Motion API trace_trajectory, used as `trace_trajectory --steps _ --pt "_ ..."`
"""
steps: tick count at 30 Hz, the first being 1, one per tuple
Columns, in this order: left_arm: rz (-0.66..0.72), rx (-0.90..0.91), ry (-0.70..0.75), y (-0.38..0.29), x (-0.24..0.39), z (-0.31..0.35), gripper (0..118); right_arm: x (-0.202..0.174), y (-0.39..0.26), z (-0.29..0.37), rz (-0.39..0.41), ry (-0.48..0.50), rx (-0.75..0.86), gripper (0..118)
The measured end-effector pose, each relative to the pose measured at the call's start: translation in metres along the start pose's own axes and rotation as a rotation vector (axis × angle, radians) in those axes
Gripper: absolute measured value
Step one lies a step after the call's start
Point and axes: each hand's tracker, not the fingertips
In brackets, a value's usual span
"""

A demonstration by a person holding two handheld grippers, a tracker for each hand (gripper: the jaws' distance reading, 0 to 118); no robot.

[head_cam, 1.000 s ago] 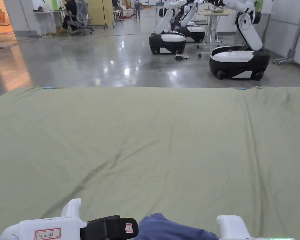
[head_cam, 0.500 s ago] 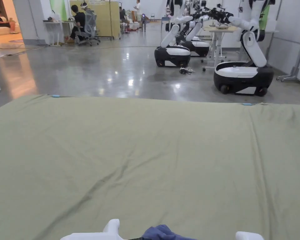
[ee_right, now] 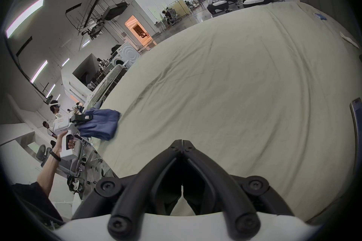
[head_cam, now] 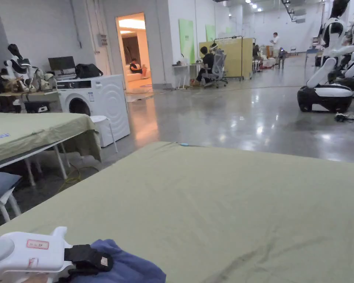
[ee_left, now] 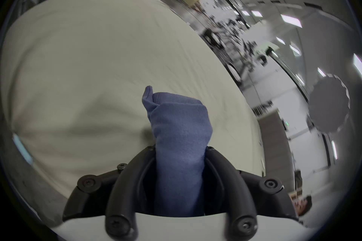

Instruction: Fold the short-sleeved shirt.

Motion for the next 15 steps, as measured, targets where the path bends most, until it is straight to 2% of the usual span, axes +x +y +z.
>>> trace_trajectory --steps 3,4,5,6,7,9,11,15 --pt "0.032 0.086 0.101 0.023 -0.015 -0.008 30 -0.002 0.001 -0.004 -0.008 0.009 -0.008 0" --pt "0.000 0.125 0.159 0.027 -0.014 -0.008 35 -0.003 0.002 -0.003 -0.007 0.012 -0.007 0" --pt "-0.021 0.157 0.223 0.030 -0.009 -0.007 47 -0.004 0.003 -0.001 -0.001 0.011 -0.003 0" --pt "-0.072 0.188 0.339 0.037 -0.002 -0.003 55 -0.007 0.003 0.003 0.012 0.005 0.002 0" --pt "-0.147 0.213 0.436 0.040 0.004 -0.002 58 -0.006 0.004 0.007 0.030 -0.003 0.010 0" --pt "-0.298 0.284 0.535 0.049 0.025 0.015 58 -0.003 0.006 0.012 0.052 -0.023 0.025 0" --pt "-0.392 0.337 0.549 0.048 0.050 0.032 58 -0.003 0.011 0.018 0.048 -0.048 0.040 0" --pt "-0.559 0.464 0.367 0.016 0.110 0.065 58 0.001 0.025 0.029 0.041 -0.069 0.128 0"
